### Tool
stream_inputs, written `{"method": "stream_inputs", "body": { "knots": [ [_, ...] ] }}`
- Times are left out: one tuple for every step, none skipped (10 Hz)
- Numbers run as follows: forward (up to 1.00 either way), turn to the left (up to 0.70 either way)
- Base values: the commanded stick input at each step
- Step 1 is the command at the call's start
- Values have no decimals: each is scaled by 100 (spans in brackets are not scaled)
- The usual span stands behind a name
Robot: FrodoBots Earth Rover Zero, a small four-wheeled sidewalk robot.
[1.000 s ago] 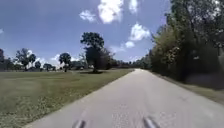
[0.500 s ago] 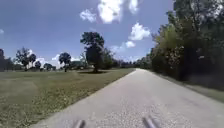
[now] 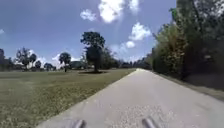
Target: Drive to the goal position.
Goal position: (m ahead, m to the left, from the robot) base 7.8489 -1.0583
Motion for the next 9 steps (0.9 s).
{"method": "stream_inputs", "body": {
  "knots": [
    [50, 0],
    [50, 0],
    [50, 0],
    [50, -50],
    [50, -50],
    [50, -50],
    [50, -50],
    [50, -50],
    [50, -50]
  ]
}}
